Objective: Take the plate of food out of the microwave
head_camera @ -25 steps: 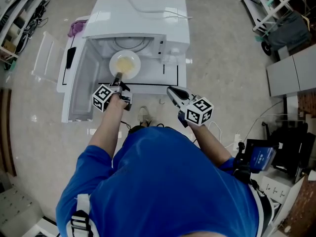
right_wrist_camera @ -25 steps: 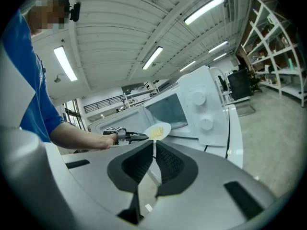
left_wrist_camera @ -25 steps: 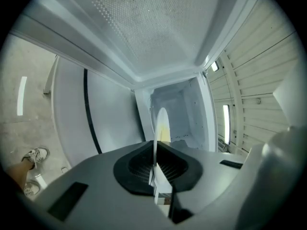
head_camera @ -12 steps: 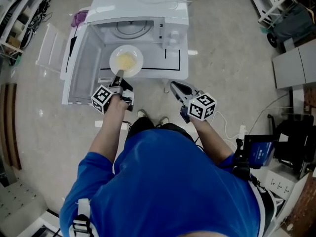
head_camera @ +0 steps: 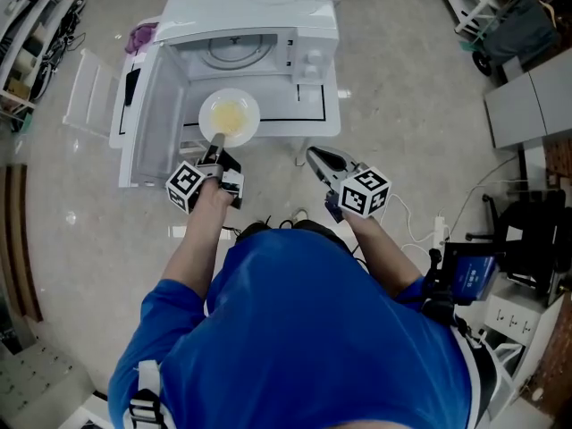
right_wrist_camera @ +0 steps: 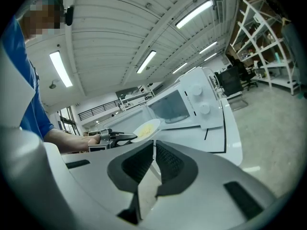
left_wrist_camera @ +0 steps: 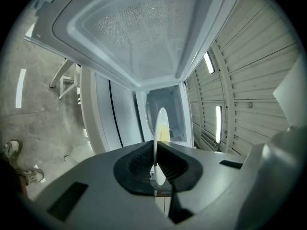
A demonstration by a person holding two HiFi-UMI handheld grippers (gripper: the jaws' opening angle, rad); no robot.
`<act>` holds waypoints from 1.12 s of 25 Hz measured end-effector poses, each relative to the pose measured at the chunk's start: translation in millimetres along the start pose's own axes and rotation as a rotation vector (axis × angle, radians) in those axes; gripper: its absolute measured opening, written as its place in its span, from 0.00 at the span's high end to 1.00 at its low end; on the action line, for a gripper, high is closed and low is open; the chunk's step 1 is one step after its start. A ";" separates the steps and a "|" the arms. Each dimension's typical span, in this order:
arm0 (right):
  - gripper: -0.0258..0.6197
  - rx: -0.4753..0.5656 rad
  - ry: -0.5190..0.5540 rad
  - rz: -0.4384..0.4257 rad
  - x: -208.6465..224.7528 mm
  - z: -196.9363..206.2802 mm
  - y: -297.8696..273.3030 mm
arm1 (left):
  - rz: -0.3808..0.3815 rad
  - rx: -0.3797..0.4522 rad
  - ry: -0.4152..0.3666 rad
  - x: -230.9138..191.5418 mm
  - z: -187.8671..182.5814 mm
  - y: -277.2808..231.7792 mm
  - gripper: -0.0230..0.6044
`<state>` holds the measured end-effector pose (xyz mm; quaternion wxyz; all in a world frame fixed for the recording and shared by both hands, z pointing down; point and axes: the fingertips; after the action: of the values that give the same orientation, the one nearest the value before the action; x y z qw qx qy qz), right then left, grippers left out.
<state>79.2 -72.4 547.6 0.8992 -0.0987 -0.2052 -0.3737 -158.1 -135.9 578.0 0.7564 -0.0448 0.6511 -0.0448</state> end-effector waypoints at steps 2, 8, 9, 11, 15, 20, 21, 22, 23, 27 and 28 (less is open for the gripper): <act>0.93 0.005 -0.005 0.017 -5.2 5.4 -3.7 | 0.003 -0.012 0.003 -2.7 -7.1 2.2 0.93; 0.93 0.020 -0.018 0.046 -7.2 5.7 -6.8 | 0.011 -0.042 0.011 0.7 -6.3 5.3 0.93; 0.93 0.020 -0.022 0.051 -7.0 6.0 -7.4 | 0.013 -0.048 0.012 1.6 -5.5 5.5 0.93; 0.93 0.017 -0.030 0.060 -6.7 7.2 -9.7 | 0.016 -0.058 0.013 3.2 -5.6 5.5 0.93; 0.95 0.013 -0.039 0.072 -7.6 6.1 -14.8 | 0.012 -0.067 0.015 4.1 -8.8 5.2 0.93; 0.95 0.004 -0.026 0.086 -5.2 5.4 -19.1 | 0.025 -0.073 0.006 4.9 -12.0 3.1 0.93; 0.95 0.002 -0.025 0.089 -4.6 5.2 -18.9 | 0.026 -0.073 0.006 5.0 -11.6 2.7 0.93; 0.95 0.000 -0.025 0.091 -4.2 5.2 -18.4 | 0.026 -0.075 0.005 5.2 -11.2 2.6 0.93; 0.95 -0.002 -0.025 0.094 -4.0 5.5 -17.9 | 0.026 -0.076 0.004 5.2 -10.9 2.5 0.93; 0.95 -0.001 -0.025 0.100 -3.7 5.0 -17.9 | 0.029 -0.084 -0.003 6.4 -10.2 1.0 0.93; 0.95 0.000 -0.023 0.101 -3.5 4.3 -18.3 | 0.030 -0.086 -0.004 7.0 -9.7 0.5 0.93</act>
<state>62.7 -81.6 550.4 0.9144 -0.1134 -0.2102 -0.3269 -166.7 -136.5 569.6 0.7556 -0.0679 0.6514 -0.0054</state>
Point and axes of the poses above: the fingertips, and each gripper's own axes: y backward along the fingers, x to its right, z out of its underside, and after that the axes turned 15 degrees about x, right-handed
